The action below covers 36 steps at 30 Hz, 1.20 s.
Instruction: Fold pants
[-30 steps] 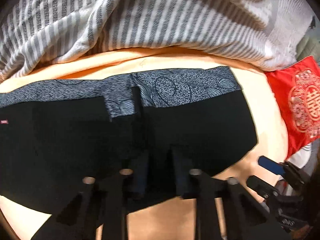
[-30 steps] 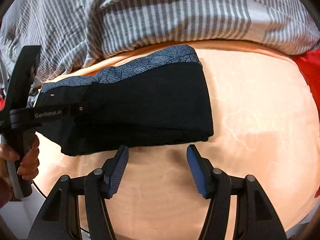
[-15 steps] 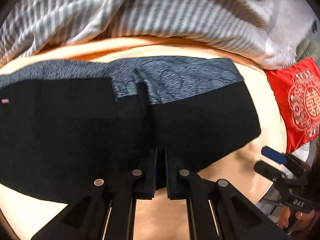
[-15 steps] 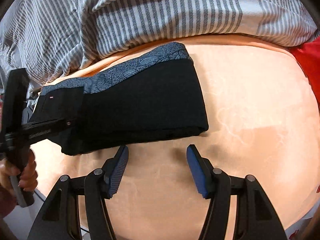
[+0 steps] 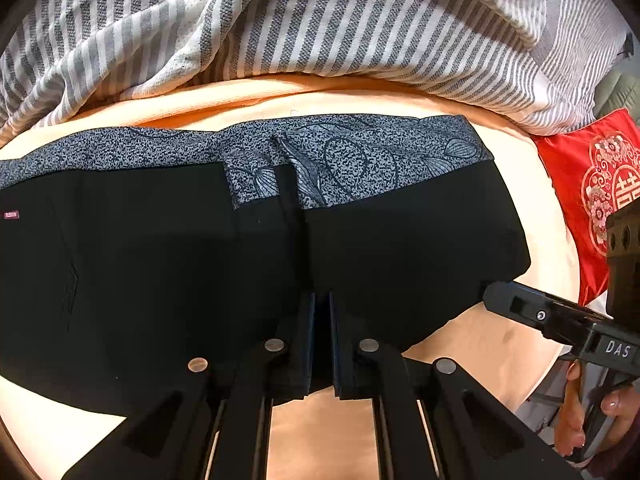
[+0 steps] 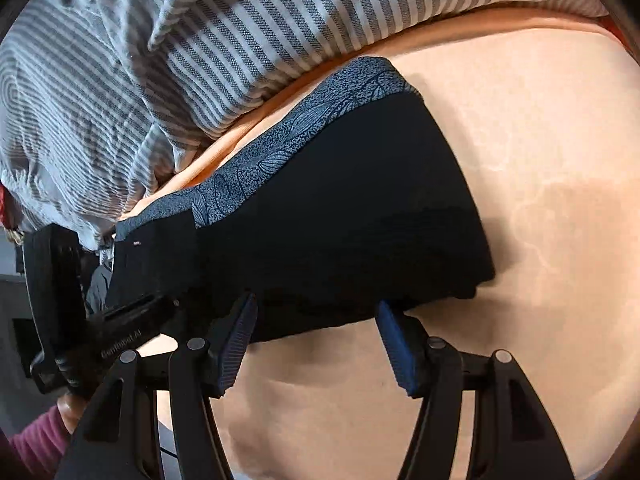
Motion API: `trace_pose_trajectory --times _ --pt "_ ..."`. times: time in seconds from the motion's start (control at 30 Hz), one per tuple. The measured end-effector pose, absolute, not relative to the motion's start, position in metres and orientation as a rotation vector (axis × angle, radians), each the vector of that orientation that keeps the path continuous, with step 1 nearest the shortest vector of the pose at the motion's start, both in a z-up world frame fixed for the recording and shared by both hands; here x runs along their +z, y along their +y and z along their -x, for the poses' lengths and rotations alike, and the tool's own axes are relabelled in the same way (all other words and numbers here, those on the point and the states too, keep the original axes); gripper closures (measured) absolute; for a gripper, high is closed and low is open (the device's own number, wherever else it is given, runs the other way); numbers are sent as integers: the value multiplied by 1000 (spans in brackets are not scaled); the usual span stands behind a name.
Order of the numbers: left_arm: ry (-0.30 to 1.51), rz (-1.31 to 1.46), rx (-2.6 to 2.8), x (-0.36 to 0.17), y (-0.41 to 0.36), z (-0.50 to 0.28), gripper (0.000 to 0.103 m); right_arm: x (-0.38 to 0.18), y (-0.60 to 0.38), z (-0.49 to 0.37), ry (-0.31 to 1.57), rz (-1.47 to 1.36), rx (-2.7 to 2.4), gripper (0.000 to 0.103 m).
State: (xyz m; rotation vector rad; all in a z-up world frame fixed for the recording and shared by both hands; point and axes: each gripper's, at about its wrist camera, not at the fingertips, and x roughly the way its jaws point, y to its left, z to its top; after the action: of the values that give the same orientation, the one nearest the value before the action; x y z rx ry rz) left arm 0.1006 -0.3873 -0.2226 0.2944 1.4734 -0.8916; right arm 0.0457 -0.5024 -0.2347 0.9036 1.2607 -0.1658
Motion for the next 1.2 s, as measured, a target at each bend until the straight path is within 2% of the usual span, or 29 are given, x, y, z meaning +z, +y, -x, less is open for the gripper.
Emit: trace_pose_trajectory --times 0.13,0.2,0.23,0.3,0.5,0.67,0.9,1.07,1.2 --pt "1480 -283 -896 -225 -388 -101 95 -237 -503 -38 1236 -1017 -156 38" --pt "1483 -281 -893 -226 -388 -102 95 -243 -506 -36 1236 -1079 -169 43" --pt "1482 -281 -891 -225 -388 -102 95 -247 -506 -39 1235 -1097 -183 48" --pt "1479 -288 -893 -225 -387 -103 95 -248 -505 -43 1244 -1083 -189 81" --pt "1484 -315 -821 -233 -381 -114 94 -245 -487 -55 1267 -1013 -138 82" --pt "1456 -339 -729 -214 -370 -124 94 -240 -479 -52 1340 -986 -76 76" --pt "1382 -302 -758 -182 -400 -130 94 -188 -488 -40 1257 -712 -136 76" --pt "1410 -339 -707 -212 -442 -127 94 -190 -516 -66 1241 -675 -197 76" --pt "1472 -374 -628 -246 -440 -120 93 -215 -518 -74 1304 -672 -202 76"
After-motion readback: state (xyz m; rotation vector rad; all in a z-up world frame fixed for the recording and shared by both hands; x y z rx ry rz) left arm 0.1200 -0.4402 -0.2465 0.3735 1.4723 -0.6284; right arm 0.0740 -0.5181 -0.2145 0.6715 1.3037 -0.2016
